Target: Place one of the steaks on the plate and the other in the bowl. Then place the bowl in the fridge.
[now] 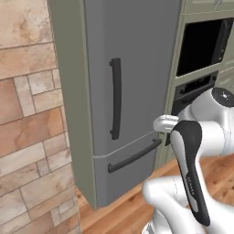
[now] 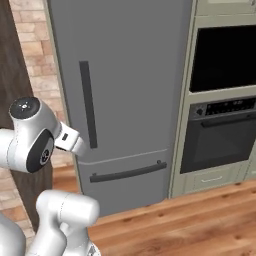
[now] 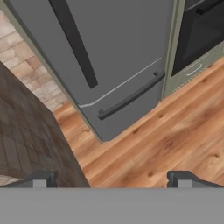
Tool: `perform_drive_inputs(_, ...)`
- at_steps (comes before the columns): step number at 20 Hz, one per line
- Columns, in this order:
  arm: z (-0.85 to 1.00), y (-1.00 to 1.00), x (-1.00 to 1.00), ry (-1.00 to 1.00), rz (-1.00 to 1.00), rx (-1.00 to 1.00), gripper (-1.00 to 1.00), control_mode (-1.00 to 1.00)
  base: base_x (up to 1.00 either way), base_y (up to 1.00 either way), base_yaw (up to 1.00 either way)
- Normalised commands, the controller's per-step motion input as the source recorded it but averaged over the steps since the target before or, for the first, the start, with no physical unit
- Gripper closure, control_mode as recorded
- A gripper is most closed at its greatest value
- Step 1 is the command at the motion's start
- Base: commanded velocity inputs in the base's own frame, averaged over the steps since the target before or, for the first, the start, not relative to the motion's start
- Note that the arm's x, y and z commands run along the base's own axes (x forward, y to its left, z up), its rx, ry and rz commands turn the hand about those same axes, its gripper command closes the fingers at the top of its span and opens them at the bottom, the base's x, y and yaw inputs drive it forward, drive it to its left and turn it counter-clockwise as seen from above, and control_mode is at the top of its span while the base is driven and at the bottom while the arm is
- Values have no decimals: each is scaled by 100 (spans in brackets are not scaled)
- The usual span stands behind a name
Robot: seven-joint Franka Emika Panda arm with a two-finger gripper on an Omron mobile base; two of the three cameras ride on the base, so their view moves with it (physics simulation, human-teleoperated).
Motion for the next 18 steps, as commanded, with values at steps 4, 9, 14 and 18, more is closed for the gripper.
perform_drive_inputs(4, 0, 0, 0, 0, 0, 0, -100, 100, 12, 38, 0)
perform_drive_inputs(9, 0, 0, 0, 0, 0, 0, -100, 100, 38, 0, 4)
perform_drive_inputs(14, 0, 0, 0, 0, 0, 0, -100, 100, 33, 2, 26)
perform_drive_inputs(18, 0, 0, 0, 0, 0, 0, -100, 100, 35, -7, 33)
